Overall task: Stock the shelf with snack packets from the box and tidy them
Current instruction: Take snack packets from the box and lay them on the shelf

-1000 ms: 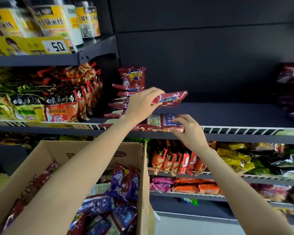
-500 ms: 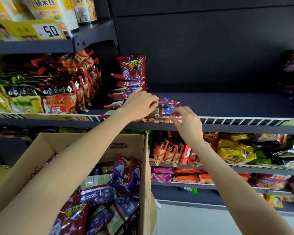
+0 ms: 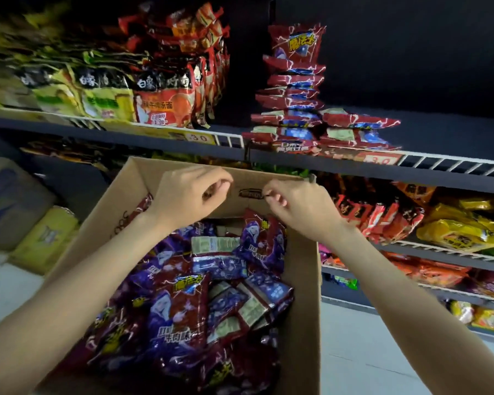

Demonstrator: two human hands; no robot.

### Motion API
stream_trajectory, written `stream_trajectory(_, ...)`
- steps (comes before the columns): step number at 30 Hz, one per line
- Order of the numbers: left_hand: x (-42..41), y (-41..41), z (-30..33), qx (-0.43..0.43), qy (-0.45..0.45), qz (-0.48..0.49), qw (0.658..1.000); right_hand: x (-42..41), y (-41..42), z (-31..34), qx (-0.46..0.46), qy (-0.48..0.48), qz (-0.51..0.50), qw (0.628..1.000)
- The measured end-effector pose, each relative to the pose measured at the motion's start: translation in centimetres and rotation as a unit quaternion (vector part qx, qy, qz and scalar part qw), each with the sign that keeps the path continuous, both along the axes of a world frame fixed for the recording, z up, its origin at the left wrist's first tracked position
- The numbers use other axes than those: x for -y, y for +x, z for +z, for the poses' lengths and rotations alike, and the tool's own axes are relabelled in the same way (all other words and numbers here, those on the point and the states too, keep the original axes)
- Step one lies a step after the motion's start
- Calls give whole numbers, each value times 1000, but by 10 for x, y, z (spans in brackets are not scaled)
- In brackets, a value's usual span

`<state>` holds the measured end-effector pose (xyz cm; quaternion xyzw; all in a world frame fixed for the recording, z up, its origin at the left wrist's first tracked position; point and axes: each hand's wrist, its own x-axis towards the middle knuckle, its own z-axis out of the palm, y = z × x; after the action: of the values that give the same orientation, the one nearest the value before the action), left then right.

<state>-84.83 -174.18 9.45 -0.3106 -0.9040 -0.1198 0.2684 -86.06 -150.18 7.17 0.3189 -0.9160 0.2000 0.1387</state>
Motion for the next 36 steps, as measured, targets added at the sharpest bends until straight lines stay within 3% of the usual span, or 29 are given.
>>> stream_trajectory(4, 77, 21, -61, 164, -60, 138, 975, 63, -6, -39, 114, 137, 29, 984)
stream_trajectory(9, 143, 39, -115, 315, -137, 215, 914, 128, -10, -100, 147, 265, 62, 951)
stream_trajectory(19, 175, -5, -148, 294, -199, 211, 911, 199, 1, -161, 245, 302, 25, 921)
stream_trajectory(23, 175, -12, -158, 314, -189, 202, 908, 199, -2, -165, 231, 322, 62, 916)
stream_trajectory(29, 177, -9, -158, 272, -156, 162, 936, 188, -6, -160, 156, 357, 86, 917)
stream_trajectory(33, 178, -9, -156, 252, -166, 153, 941, 193, -8, -170, 153, 386, 116, 902)
stream_trajectory(36, 180, -5, -159, 239, -176, 156, 942, 194, -12, -176, 147, 367, 110, 912)
